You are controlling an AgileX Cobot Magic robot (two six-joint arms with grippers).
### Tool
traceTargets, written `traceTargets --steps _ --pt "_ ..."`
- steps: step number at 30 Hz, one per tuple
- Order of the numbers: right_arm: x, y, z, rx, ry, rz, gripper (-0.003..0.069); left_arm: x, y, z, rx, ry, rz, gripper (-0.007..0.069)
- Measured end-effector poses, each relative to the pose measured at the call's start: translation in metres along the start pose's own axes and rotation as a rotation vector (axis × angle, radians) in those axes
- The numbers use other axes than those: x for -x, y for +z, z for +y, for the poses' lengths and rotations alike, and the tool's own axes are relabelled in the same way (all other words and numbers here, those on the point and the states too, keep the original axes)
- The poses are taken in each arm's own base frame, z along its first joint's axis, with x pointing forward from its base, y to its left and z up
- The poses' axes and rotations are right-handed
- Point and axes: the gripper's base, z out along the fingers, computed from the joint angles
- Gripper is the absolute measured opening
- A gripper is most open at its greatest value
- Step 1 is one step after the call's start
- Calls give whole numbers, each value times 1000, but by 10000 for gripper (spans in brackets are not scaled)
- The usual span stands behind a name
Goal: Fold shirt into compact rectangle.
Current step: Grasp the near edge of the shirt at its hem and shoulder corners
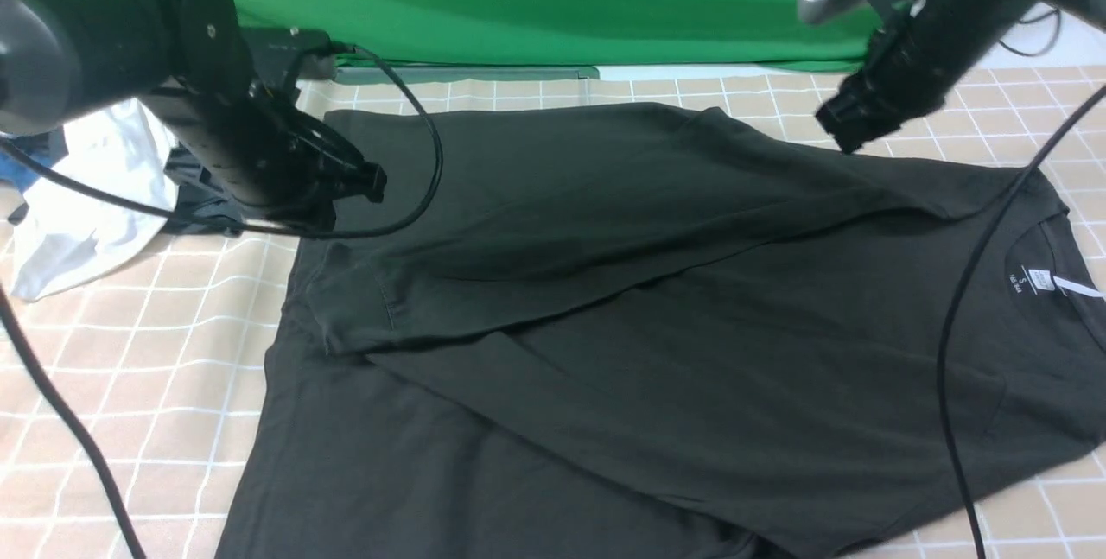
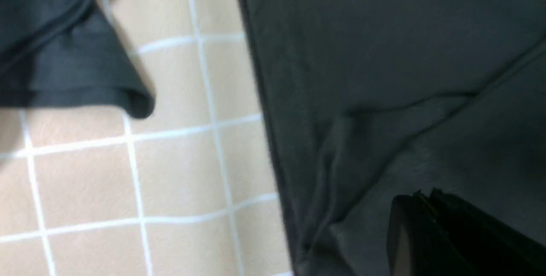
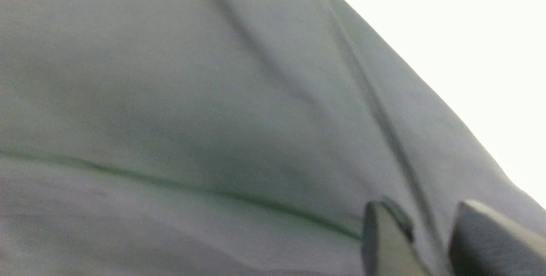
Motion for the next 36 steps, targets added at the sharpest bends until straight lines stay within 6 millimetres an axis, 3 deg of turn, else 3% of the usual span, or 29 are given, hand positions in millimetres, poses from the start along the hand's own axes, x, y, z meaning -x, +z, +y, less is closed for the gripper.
traceTargets --steps 3,7,14,17,19,21,23,24,25,27,31,36 --pt "7 -2 14 17 -23 -15 160 0 6 3 30 4 2 20" --pt "8 -2 20 24 -36 -13 150 1 14 3 25 -2 6 55" --pt "8 -2 21 25 -38 -12 160 -11 43 2 14 -14 141 290" --pt "8 -2 21 25 -38 -11 169 -13 50 2 7 -21 162 370" --pt "8 -2 21 25 -38 -11 174 -13 50 2 7 -21 163 378" --pt "8 -2 21 25 -38 -11 179 -13 50 2 7 -21 164 342" --pt "8 -2 21 25 -38 -11 183 -13 50 1 3 -13 168 231" --pt "8 -2 21 25 -38 -11 184 -13 50 1 3 -13 169 219" --pt "8 -2 21 25 -38 -11 188 -14 50 1 -2 1 174 108" --pt "8 -2 21 25 -37 -10 197 -14 49 1 -5 9 174 53" --pt "8 -2 21 25 -35 -10 206 -13 42 1 -6 20 165 36" --pt "8 -2 21 25 -34 -11 217 -10 16 1 12 14 122 36"
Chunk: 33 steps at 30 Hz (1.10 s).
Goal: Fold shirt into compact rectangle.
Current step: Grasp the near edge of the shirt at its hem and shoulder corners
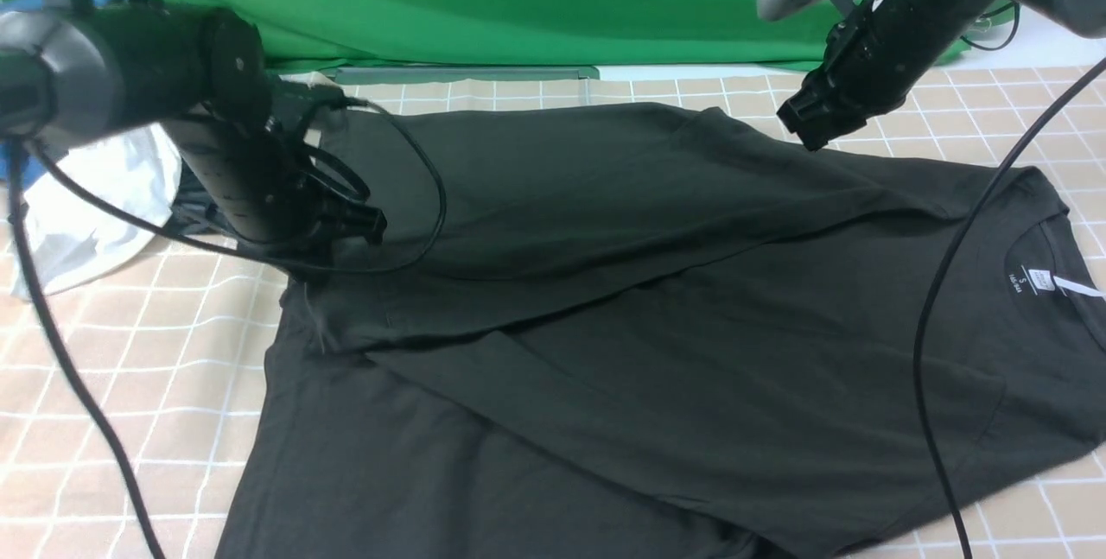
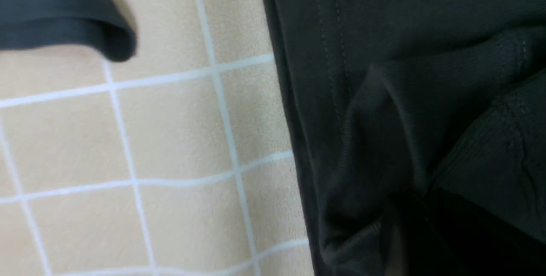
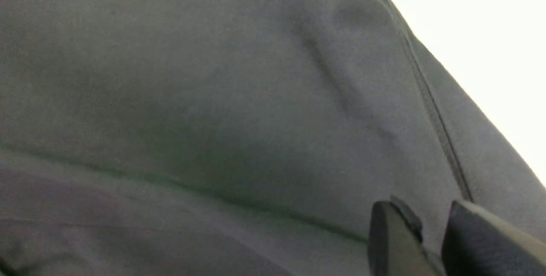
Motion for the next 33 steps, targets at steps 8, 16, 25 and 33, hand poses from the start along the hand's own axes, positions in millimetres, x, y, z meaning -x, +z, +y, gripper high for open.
traceTargets --steps 8,16,25,33 --pt "5 0 -2 -21 19 -54 248 -3 -13 8 87 -14 -1 36" --pt "5 -2 -2 -21 41 -55 251 -1 -13 9 103 -7 -20 53" --pt "-6 -78 10 24 33 46 115 -14 -44 9 101 -22 -23 108" --pt "-70 -138 46 151 105 92 38 -117 -74 -11 -86 -165 -9 37"
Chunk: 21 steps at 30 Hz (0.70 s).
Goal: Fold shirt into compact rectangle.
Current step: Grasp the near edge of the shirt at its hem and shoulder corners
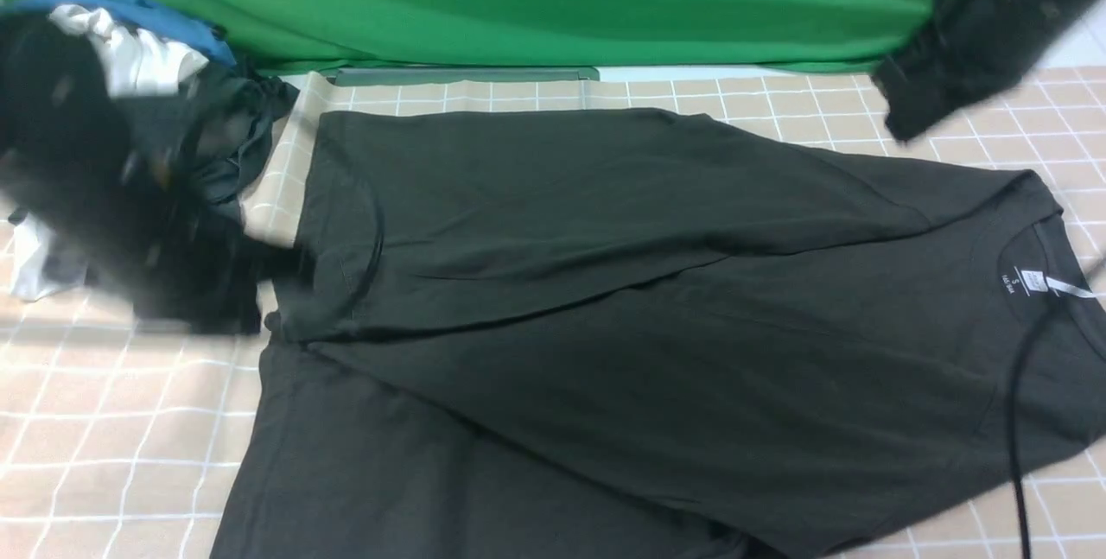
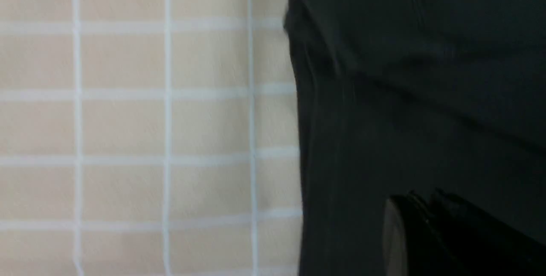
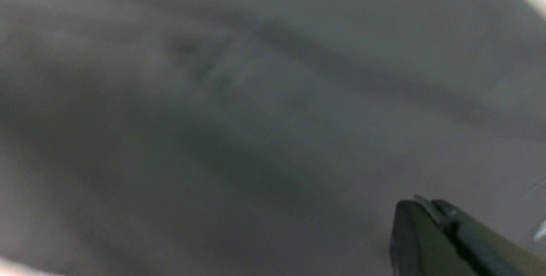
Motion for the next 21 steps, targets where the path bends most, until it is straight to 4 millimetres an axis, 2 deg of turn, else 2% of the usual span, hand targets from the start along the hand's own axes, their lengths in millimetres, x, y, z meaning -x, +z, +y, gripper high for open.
traceTargets --steps 4,5,6,8,11,12,13,14,15,18,21 --pt "-50 7 18 80 45 58 38 -43 14 4 -20 -36 96 41" --pt "-52 11 19 85 48 71 38 -45 15 4 -20 -36 98 42" --pt "-72 15 27 90 51 66 43 -56 21 7 -15 -40 124 51" --pt "-93 24 34 99 54 83 66 -63 28 8 -11 -44 131 81" --pt "-120 41 42 106 53 129 152 -65 33 9 -13 -52 111 126" --pt "-133 51 46 110 47 164 209 -64 34 9 -16 -54 90 147" --pt "-135 53 47 110 45 167 228 -64 34 9 -17 -56 85 150" --pt "-148 65 53 112 26 198 304 -61 35 9 -22 -60 56 172" --pt "-154 72 58 112 9 208 342 -60 35 9 -24 -62 41 184" --pt "-165 90 68 89 -53 215 397 -57 35 8 -31 -62 11 198" --pt "-170 105 71 35 -79 216 412 -56 38 8 -31 -62 14 202"
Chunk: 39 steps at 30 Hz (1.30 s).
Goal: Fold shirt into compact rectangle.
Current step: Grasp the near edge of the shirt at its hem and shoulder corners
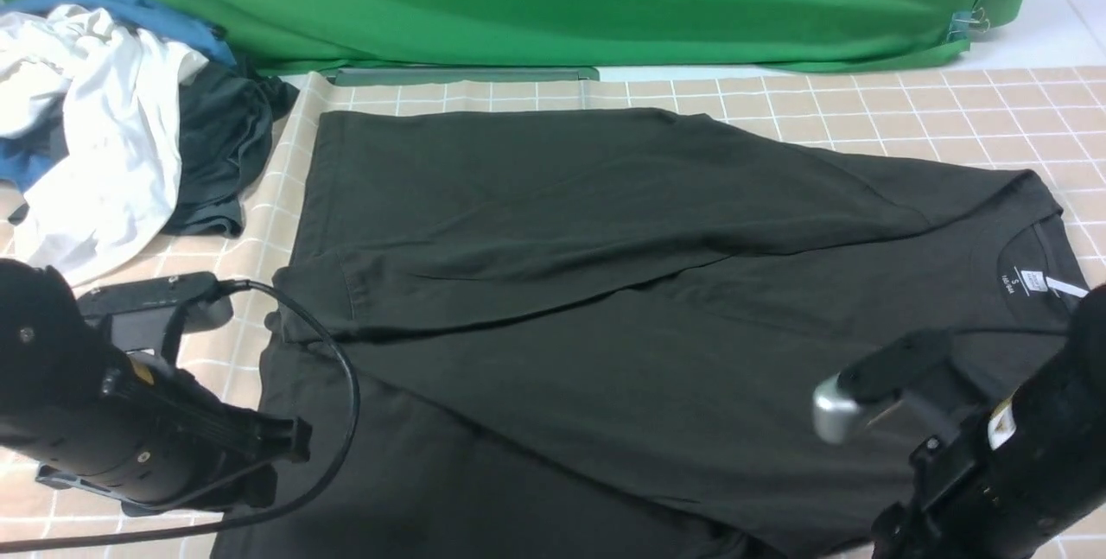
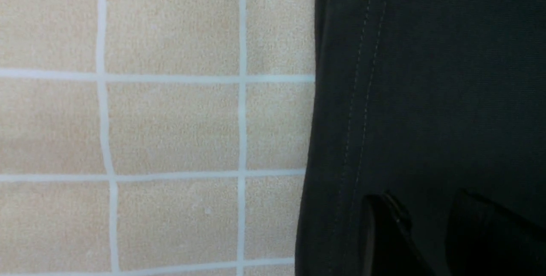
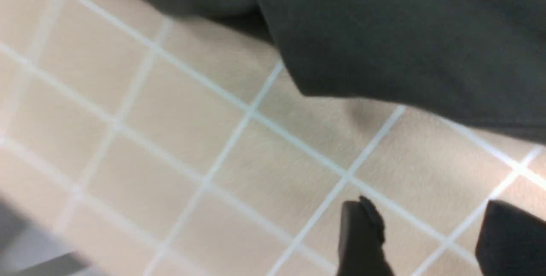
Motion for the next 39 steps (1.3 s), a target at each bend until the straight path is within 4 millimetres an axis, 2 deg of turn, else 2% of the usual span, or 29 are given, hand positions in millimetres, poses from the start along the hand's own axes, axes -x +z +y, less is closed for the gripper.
traceTargets --steps 6,12,16,19,21,32,36,39 --pt "13 20 -8 -67 12 -61 416 1 16 1 11 -11 65 202" --pt "22 22 -10 -84 31 -147 398 1 32 3 22 -19 136 202" --pt "24 23 -11 -91 25 -169 260 1 36 4 26 -21 156 202" --pt "25 23 -11 -93 16 -175 93 1 37 4 26 -21 156 202" --pt "23 22 -10 -90 11 -152 46 1 37 4 28 -18 155 202" --pt "-6 -12 -1 -58 -16 -11 38 1 37 5 37 -5 156 202" --pt "-2 -19 0 -63 -19 -99 46 1 37 5 37 -6 156 202" --pt "4 -19 -1 -67 -13 -163 113 1 37 5 37 -6 156 202"
